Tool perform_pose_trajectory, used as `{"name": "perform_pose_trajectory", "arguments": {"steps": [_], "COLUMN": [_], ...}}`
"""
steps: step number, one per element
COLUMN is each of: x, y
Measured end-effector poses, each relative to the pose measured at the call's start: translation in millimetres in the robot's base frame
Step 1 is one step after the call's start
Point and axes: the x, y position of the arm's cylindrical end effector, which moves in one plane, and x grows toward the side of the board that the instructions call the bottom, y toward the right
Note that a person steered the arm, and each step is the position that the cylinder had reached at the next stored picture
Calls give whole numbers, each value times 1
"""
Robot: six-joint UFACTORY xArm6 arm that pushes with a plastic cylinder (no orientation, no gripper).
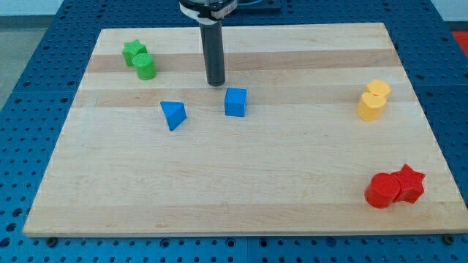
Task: Move the blue cube towards the bottom centre
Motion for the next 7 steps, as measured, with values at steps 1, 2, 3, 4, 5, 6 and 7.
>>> {"name": "perform_pose_trajectory", "arguments": {"steps": [1,2,3,4,5,6,7], "x": [-2,-2,-1,29,54,59,-6], "y": [38,39,36,1,-7,-7,-5]}}
